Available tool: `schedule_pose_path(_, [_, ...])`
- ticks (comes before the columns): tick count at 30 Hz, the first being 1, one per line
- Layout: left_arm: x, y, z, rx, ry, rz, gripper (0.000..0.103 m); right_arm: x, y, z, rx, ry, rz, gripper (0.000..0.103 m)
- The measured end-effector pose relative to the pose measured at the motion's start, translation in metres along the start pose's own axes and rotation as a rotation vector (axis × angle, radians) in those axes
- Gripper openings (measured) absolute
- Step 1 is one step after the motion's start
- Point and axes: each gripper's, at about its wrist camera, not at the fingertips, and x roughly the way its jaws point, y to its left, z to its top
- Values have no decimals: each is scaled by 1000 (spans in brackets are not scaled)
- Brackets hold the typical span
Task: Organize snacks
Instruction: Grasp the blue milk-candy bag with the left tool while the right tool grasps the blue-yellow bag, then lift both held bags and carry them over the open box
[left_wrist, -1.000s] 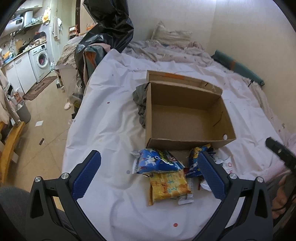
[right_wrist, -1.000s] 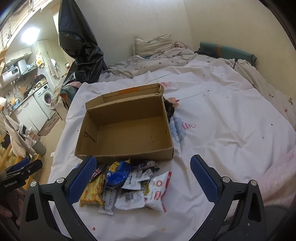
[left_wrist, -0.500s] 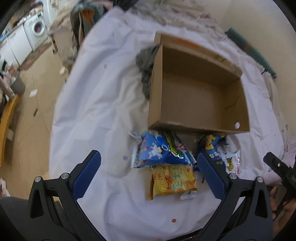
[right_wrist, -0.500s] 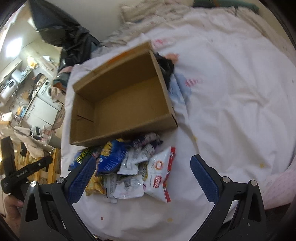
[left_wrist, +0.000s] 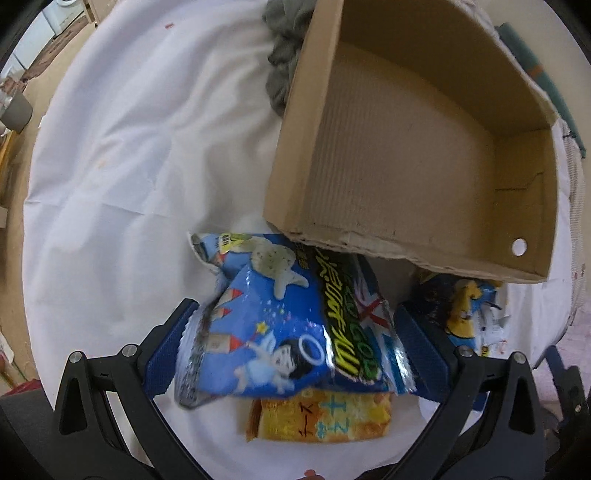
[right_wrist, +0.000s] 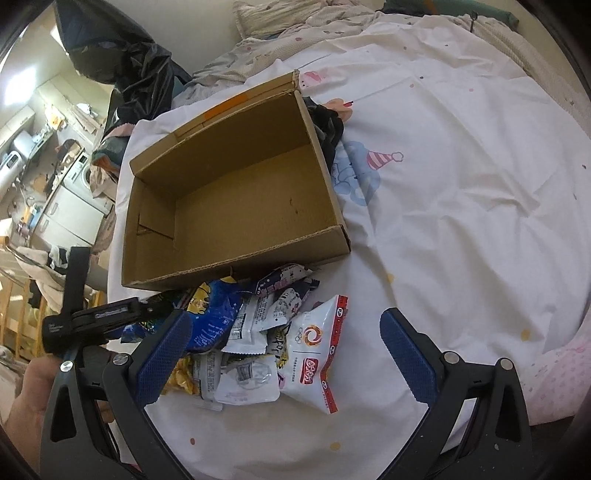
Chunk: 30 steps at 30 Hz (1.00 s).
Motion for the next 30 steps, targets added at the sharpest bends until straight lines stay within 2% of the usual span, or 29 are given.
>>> schedule_pose_path(3, [3,1,0,-12,3,-13,97,3,2,0,-6,4,-1,103])
schedule_pose_path(4, [3,1,0,-15,1,-15,86,3,3,1,-9,6,1,103])
schedule_pose_path(7, [9,9,1,-43,21,-31,75,5,5,2,-14,7,1,103])
schedule_pose_path(10, [10,10,1,-43,40,-53,54,5,5,3,-15,5,0,103])
schedule_pose_path(12, [8,8,-1,-26,34,-45,48,5,5,3,-15,2,2,103])
schedule_pose_path(18, [-10,3,-12,13,-14,-39,44,0,-1,3,7,-12,-1,103])
schedule_pose_path(24, [-65,2,-42,82,-114,-51,44,-4,-10,2,48,-14,13,103])
schedule_pose_path(27, [-84,7,-52,111,-153,-74,44,-1,-9,0,51,14,47,103])
schedule_pose_path(30, [-100,11,-62,133,-208,-59,44,10,4,-4,15,87,126,90])
